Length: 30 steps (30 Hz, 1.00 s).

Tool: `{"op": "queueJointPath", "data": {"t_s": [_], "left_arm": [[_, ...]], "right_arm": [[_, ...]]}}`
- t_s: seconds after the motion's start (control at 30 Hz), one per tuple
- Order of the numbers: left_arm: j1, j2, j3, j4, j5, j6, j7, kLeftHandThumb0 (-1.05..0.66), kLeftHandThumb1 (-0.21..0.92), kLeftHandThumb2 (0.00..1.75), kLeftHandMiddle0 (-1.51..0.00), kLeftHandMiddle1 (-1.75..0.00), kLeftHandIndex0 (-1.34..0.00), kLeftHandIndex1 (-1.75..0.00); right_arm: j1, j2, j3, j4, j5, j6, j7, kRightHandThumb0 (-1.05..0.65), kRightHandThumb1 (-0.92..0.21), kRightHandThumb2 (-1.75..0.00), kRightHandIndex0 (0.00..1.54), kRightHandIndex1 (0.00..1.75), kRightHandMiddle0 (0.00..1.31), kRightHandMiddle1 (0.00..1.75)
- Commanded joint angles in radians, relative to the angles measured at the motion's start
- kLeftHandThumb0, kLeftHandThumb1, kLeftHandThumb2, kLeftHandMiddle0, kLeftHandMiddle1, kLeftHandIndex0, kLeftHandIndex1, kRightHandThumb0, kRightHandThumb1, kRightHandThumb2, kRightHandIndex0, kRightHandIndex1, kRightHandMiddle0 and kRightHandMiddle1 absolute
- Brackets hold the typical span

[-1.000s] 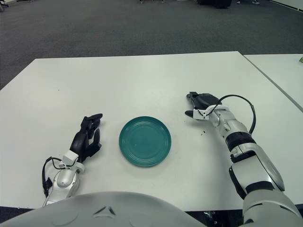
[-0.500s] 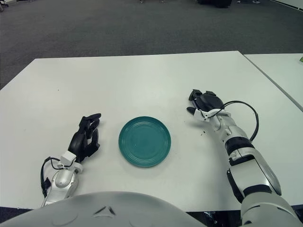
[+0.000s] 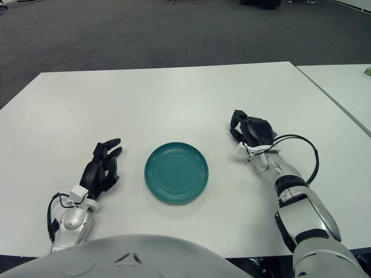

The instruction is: Put the gum into the plate.

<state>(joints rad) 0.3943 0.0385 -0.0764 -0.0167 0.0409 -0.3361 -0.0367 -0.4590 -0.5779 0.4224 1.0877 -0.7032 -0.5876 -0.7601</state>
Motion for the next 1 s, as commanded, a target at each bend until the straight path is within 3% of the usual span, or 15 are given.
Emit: {"op": "queueJointPath", "data": {"t_s": [0.0, 0.27, 0.97], "left_arm": [[-0.019, 0.004, 0.014, 0.019, -0.004, -0.018, 0.000, -0.75, 0.92, 0.81, -0.27, -0.61, 0.00, -1.05], [-0.035, 0.009, 0.024, 0.047, 0.007, -0.048, 0.005, -0.80, 0.92, 0.84, -0.27, -0.63, 0.00, -1.08], [-0.082, 0.009, 0.041, 0.129, 0.028, -0.128, 0.009, -0.82, 0.92, 0.86, -0.27, -0.65, 0.00, -1.10]], "right_arm": [[0.016, 0.021, 0.017, 0.021, -0.023, -0.022, -0.033, -0.46, -0.38, -1.23, 1.22, 1.75, 0.57, 1.75], [0.012, 0.027, 0.002, 0.024, -0.001, -0.072, -0.086, -0.46, -0.38, -1.23, 1.24, 1.75, 0.56, 1.75], [0.000, 0.044, -0.028, 0.037, 0.033, -0.091, -0.056, -0.47, -0.35, -1.27, 1.26, 1.75, 0.59, 1.75]]}}
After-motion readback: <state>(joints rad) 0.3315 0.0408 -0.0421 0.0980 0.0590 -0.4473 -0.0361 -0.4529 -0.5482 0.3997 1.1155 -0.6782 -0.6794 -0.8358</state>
